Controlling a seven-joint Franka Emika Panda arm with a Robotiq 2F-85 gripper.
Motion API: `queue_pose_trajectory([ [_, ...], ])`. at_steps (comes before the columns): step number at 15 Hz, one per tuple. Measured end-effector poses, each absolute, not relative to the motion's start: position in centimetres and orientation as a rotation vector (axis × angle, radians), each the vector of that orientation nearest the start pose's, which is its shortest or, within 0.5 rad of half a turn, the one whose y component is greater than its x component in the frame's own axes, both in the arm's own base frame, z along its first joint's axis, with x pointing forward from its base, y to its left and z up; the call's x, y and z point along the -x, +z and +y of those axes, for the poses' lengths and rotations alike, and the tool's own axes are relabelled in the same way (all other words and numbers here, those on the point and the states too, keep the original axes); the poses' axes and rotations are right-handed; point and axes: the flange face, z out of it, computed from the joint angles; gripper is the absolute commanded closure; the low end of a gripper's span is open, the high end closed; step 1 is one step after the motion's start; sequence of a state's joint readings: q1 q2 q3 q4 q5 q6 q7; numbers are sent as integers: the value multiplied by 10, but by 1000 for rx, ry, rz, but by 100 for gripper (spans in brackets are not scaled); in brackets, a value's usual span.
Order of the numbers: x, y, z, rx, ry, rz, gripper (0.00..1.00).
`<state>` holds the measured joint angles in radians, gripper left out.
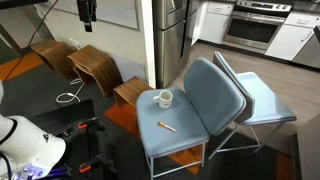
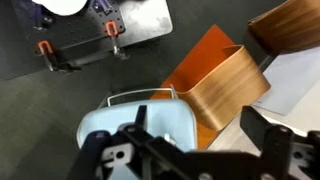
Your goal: Pick the pen on the chair and put it in the mug
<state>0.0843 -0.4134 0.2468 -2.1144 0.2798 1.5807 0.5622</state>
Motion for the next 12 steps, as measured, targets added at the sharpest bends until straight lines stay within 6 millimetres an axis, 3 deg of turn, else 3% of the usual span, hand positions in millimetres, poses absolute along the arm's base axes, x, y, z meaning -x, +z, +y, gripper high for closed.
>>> queue_pose_trajectory([
  [7, -390, 562, 170, 2980, 291, 453, 0],
  [9, -411, 550, 153, 2957, 275, 560, 0],
  [12, -461, 509, 119, 2883, 254, 769, 0],
])
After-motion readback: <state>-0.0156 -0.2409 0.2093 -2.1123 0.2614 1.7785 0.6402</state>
